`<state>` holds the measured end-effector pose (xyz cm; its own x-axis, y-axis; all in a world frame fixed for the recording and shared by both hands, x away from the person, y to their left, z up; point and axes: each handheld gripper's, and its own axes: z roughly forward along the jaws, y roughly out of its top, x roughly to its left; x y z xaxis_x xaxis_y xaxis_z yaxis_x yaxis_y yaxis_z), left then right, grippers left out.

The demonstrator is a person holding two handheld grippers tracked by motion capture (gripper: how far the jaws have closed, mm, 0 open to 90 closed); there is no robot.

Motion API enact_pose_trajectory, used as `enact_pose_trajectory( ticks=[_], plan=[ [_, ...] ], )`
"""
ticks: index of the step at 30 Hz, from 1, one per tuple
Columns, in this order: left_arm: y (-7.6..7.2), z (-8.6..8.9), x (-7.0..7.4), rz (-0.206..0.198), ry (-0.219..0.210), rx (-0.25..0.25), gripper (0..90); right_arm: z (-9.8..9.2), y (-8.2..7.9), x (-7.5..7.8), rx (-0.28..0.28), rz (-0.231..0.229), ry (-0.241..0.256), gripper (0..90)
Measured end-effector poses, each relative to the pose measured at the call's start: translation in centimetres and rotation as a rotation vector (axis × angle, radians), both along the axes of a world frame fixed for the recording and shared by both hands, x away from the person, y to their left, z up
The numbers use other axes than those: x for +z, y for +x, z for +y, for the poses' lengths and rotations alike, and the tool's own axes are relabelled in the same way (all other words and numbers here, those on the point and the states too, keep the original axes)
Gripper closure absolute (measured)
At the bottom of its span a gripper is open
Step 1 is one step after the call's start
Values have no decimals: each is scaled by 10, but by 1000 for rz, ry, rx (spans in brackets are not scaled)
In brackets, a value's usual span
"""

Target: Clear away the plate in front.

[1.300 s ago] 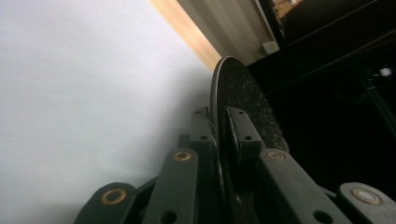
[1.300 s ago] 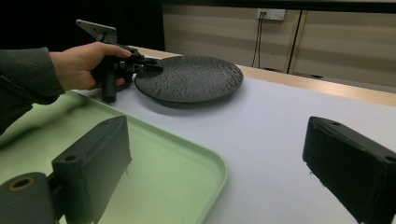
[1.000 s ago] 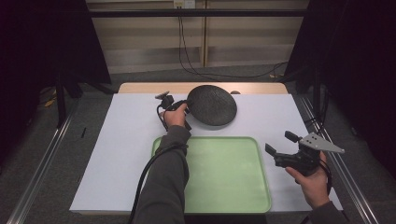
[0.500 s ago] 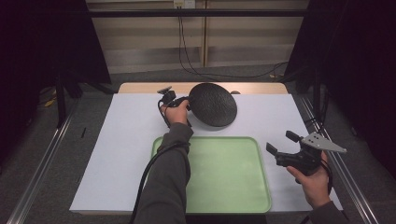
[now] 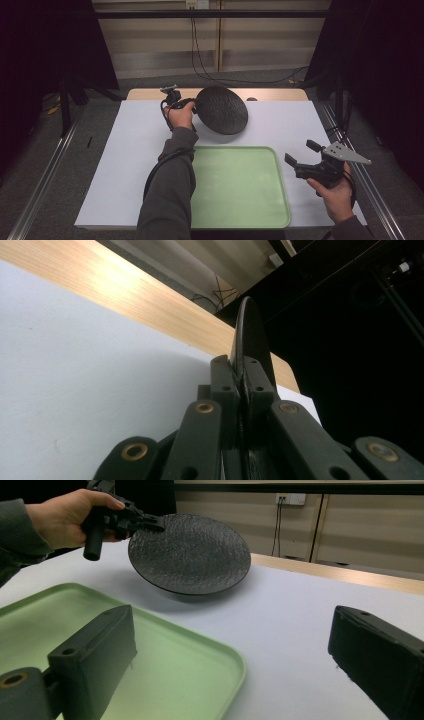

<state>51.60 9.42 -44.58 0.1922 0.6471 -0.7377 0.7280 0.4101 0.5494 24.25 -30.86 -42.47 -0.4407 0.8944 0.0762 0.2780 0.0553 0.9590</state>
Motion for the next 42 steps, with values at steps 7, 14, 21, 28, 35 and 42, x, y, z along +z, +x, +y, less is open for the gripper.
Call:
enact_pose_trajectory(
  ticks=[7,14,21,28,35,42],
  plan=[
    [-6,12,16,-1,8,-24,868,2,0,-1,3,0,-6,15],
    [-12,22,26,-2,15,-56,868,4,1,-1,5,-5,-7,1],
    [-19,27,33,-7,44,-105,868,6,0,-2,16,-5,-11,0],
    [-27,30,39,-10,51,-151,868,7,0,-3,24,-15,-22,0],
    [-35,35,47,-11,59,-197,868,9,0,-3,36,-21,-41,0],
    [-43,38,50,-8,63,-245,868,10,0,-4,45,-15,-44,0]
  ],
)
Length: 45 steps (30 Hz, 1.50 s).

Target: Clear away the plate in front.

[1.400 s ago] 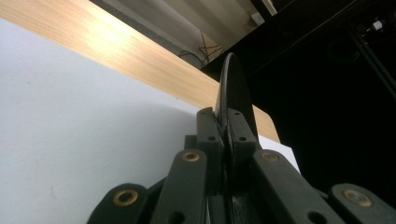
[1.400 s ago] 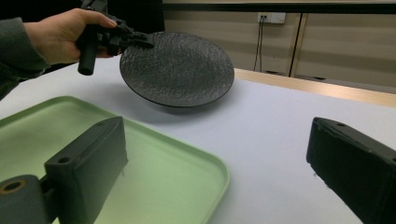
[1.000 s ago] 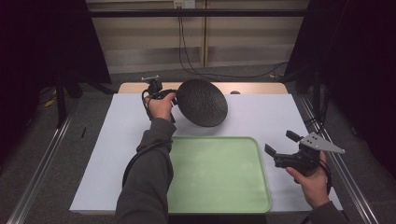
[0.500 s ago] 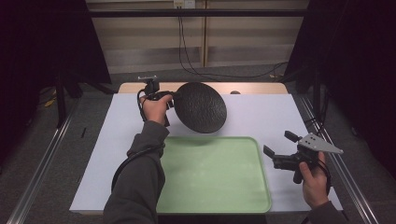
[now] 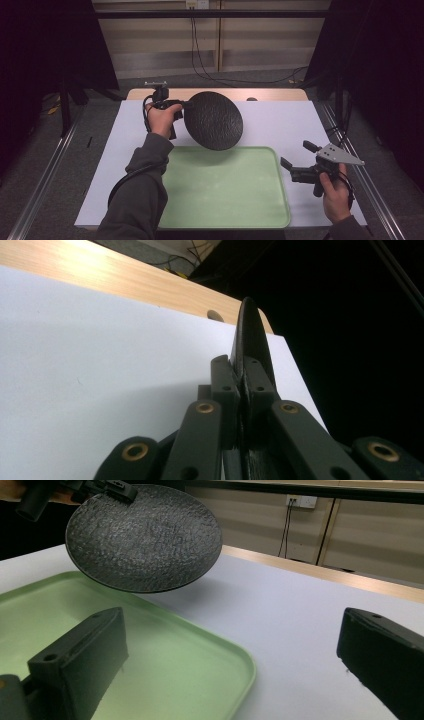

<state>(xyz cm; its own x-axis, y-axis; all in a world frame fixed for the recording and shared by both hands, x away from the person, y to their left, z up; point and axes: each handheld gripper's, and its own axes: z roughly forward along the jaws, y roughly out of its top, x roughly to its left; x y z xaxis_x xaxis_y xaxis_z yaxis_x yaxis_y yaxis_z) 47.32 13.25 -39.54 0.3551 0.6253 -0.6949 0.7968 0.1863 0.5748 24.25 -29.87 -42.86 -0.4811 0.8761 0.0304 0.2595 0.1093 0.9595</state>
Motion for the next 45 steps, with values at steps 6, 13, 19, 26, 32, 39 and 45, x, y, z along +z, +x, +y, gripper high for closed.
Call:
enact_pose_trajectory(
  ticks=[6,13,19,26,32,39,45],
  plan=[
    [-6,3,4,12,6,-38,868,0,0,0,1,4,-6,0],
    [-13,4,4,17,0,-69,868,1,0,0,-4,1,-7,0],
    [-20,5,5,15,3,-102,868,1,0,0,-7,-2,-12,0],
    [-27,4,8,3,19,-137,868,1,0,0,-2,-1,-12,0],
    [-33,2,12,-8,24,-163,869,1,0,0,-4,0,-11,0],
    [-40,1,13,-17,28,-187,868,1,0,0,2,-3,-13,0],
    [-47,-2,13,-19,36,-214,868,1,0,-1,3,-1,-16,0]
  ],
)
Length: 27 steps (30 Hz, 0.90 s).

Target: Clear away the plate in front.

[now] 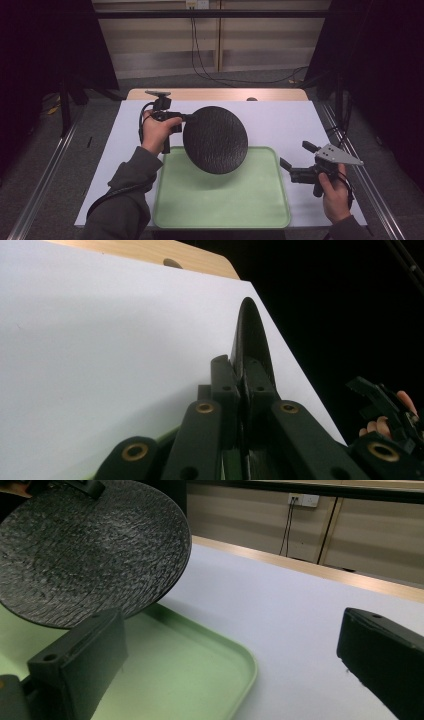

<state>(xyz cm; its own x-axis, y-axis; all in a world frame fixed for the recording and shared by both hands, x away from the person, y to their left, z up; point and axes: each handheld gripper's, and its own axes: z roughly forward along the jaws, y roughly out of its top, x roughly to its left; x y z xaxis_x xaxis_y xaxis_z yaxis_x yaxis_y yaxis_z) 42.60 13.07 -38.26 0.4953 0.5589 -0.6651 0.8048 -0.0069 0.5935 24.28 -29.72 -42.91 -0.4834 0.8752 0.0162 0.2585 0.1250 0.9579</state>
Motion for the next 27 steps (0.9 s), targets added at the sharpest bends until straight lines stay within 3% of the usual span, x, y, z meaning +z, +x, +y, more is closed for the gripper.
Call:
enact_pose_trajectory(
  ticks=[27],
  plan=[
    [-31,-10,-5,-9,7,-107,867,1,0,0,6,0,-12,0]
  ],
)
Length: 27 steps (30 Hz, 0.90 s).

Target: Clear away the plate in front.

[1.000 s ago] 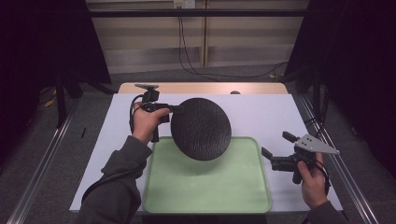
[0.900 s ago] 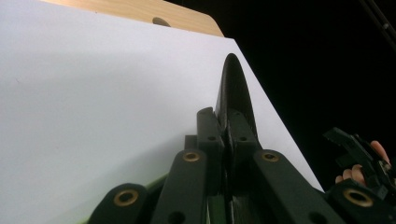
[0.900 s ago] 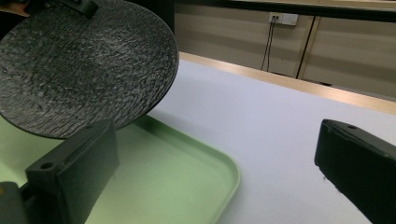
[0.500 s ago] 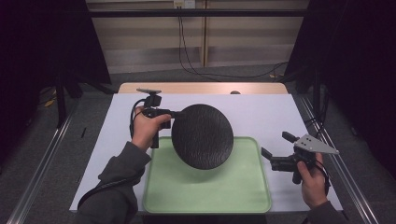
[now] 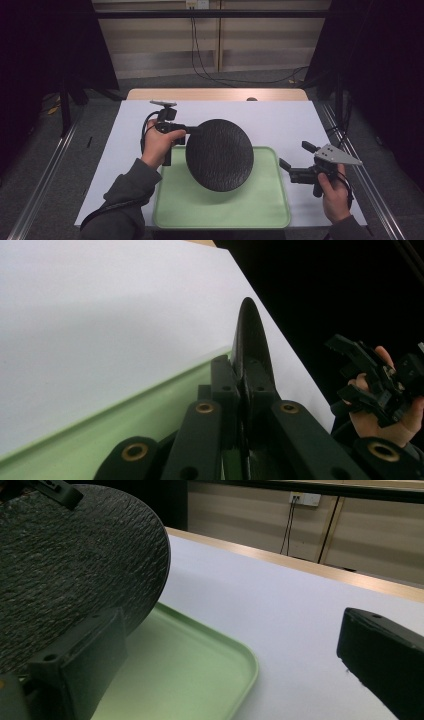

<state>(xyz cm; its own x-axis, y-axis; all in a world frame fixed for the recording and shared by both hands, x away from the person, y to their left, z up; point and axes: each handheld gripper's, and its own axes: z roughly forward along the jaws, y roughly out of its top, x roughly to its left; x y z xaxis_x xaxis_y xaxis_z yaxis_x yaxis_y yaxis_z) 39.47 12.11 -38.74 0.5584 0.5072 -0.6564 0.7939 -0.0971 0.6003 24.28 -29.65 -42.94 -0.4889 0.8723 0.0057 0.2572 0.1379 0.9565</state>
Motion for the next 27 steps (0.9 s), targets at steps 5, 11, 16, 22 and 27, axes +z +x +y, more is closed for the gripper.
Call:
enact_pose_trajectory(
  ticks=[5,11,16,22,27],
  plan=[
    [-5,-2,-1,4,3,-29,867,0,0,0,-2,5,1,0],
    [-12,-4,-5,7,1,-50,866,0,0,0,8,5,2,0],
    [-19,-5,-9,15,2,-66,866,0,0,0,5,7,0,0],
    [-25,-7,-13,31,-5,-78,865,1,0,0,2,9,0,0],
    [-29,-6,-14,27,-11,-90,865,1,1,-1,1,4,-3,0]
  ],
)
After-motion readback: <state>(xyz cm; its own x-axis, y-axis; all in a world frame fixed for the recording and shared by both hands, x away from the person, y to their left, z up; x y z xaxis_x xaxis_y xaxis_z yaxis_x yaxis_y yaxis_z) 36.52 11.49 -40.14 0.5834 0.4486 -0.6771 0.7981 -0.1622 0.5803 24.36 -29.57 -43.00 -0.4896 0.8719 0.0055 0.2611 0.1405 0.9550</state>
